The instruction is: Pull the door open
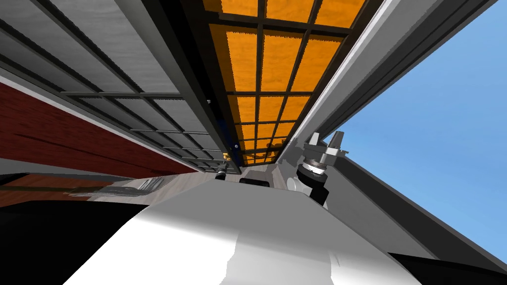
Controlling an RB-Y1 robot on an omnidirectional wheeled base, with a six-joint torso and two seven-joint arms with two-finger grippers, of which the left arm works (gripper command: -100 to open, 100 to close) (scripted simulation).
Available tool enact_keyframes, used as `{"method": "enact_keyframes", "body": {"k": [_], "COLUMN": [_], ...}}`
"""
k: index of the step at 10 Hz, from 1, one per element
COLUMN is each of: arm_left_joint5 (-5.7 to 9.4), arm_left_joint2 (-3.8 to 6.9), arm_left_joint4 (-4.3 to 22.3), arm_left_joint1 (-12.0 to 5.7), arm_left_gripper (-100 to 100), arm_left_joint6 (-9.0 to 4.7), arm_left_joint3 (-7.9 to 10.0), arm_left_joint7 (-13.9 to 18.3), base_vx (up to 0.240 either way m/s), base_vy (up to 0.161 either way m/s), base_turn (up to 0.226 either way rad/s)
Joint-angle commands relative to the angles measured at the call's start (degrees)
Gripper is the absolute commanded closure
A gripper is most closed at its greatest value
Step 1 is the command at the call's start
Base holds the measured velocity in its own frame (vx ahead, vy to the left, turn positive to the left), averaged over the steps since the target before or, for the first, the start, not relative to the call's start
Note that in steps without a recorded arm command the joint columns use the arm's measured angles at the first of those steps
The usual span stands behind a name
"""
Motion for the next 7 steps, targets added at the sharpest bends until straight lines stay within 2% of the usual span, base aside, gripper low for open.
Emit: {"method": "enact_keyframes", "body": {"k": [1, 3, 7], "arm_left_joint5": [-0.72, -1.64, -4.01], "arm_left_joint2": [0.66, 1.54, 3.14], "arm_left_joint4": [-0.5, -1.1, -2.9], "arm_left_joint1": [-0.21, -0.72, -2.2], "arm_left_gripper": [-100, -100, -100], "arm_left_joint6": [-0.55, -1.01, -2.22], "arm_left_joint3": [-0.97, -2.24, -5.61], "arm_left_joint7": [0.2, 0.7, 2.1], "base_vx": [-0.207, -0.204, -0.232], "base_vy": [-0.011, 0.011, 0.054], "base_turn": [-0.084, -0.065, -0.085]}}
